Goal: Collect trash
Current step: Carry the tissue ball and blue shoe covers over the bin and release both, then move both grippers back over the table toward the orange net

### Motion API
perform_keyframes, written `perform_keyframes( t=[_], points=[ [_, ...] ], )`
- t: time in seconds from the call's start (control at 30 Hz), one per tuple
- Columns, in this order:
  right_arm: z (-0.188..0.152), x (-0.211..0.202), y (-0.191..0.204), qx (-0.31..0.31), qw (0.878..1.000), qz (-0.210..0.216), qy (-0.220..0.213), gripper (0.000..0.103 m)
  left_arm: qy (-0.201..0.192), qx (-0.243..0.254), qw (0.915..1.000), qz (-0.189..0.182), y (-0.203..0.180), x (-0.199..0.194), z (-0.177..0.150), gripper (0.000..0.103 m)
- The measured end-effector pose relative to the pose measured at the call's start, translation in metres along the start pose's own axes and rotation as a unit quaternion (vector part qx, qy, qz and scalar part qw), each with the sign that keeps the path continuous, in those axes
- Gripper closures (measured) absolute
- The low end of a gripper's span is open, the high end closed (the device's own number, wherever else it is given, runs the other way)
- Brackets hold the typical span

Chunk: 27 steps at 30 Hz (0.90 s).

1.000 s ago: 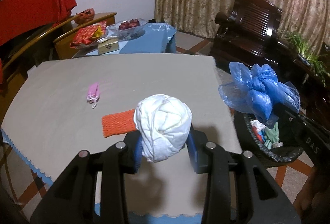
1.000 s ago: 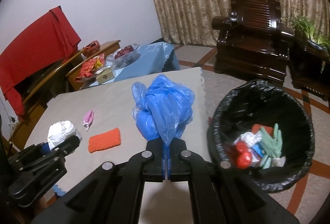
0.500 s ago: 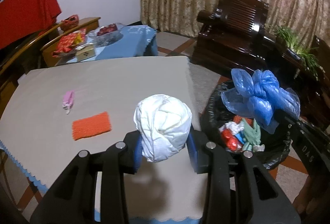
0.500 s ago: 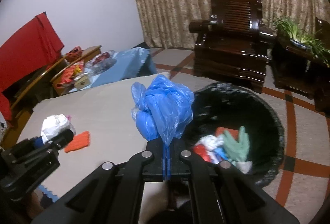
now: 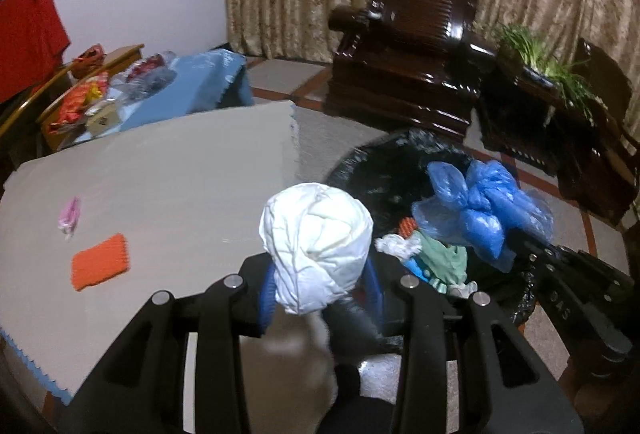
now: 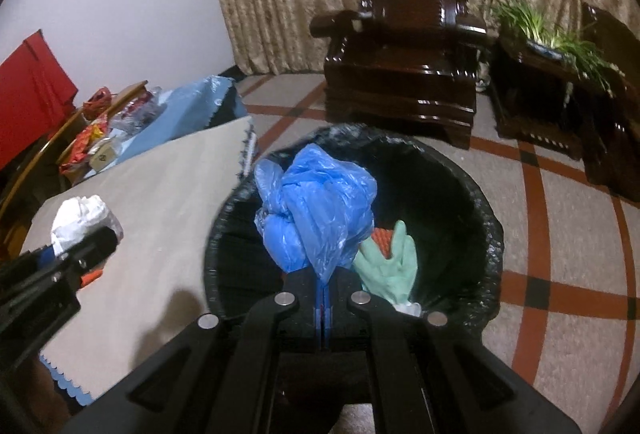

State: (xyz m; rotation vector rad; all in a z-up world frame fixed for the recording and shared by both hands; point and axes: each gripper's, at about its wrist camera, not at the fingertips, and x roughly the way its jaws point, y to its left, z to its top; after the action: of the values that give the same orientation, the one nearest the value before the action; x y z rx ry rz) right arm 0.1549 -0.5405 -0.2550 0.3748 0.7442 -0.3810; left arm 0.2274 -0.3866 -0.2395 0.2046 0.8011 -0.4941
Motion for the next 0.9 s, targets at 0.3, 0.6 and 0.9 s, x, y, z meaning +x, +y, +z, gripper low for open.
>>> perform_keyframes(
  t=[0.3, 0.6, 0.9],
  points=[
    [0.011, 0.037, -0.039, 0.018, 0.999, -0.014, 0.026, 0.082, 0.01, 0.026, 0.9983, -0.051, -0.041, 0.048, 0.014, 0.048],
    [-0.018, 0.04, -0.059, 0.053, 0.997, -0.03, 0.043, 0.065, 0.03, 0.039, 0.9982, -0.034, -0.018, 0.067, -0.009, 0.038],
    [-0.026, 0.021, -0.012, 0.025, 0.999, -0.003, 0.042, 0.065, 0.026, 0.01, 0.9995, 0.014, 0.052, 0.046, -0.015, 0.036]
  ],
)
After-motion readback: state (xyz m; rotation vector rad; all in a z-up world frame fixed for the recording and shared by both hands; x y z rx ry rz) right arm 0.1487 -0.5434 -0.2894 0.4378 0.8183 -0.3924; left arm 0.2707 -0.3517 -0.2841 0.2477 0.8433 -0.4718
